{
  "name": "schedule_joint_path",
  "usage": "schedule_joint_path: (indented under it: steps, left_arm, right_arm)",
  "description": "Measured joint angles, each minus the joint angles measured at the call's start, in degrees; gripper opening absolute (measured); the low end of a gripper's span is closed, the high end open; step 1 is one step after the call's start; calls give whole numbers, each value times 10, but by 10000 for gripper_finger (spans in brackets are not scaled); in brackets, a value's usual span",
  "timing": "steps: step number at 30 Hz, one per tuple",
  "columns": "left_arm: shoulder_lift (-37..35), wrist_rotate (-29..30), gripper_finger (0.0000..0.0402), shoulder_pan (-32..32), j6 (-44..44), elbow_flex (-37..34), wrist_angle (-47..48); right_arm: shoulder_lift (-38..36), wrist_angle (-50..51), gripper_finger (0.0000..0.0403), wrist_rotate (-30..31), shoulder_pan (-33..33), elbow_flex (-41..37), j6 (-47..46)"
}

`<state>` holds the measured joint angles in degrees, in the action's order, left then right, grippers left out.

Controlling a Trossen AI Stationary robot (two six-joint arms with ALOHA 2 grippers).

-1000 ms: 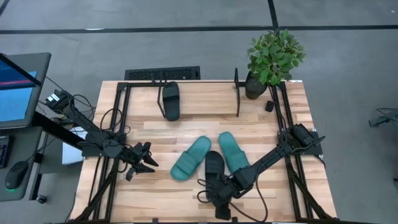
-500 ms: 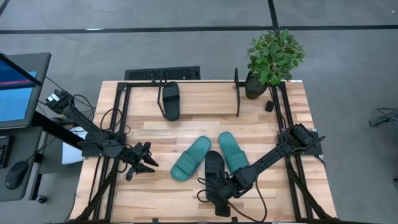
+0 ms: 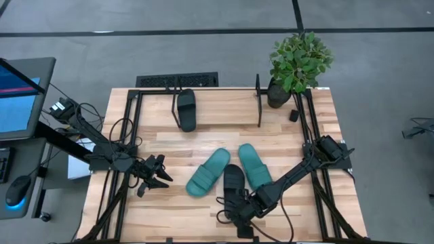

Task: Pick and place slides into the shelf
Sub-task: Put the black slide on the shelf

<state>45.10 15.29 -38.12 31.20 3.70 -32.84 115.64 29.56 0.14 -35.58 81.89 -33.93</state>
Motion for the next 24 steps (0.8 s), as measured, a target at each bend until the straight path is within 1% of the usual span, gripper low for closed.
schedule_joint_path:
  steps: [5,7,11,16,24]
  left_arm:
    - [0,0,135,0,0,0,0]
    - [0,-1,135,0,0,0,0]
    - [-2,-11,135,0,4,1,5]
    - [-2,-12,135,0,16,1,11]
    - [-2,-15,135,0,16,1,14]
  right_arm:
    - [29,-10,125,-3,-6,-1,20]
    - [48,-29,125,-7,-7,5,19]
    - [66,-35,122,-8,-7,6,3]
    - [74,-34,121,7,-8,6,2]
    - [75,-33,122,15,-6,5,43]
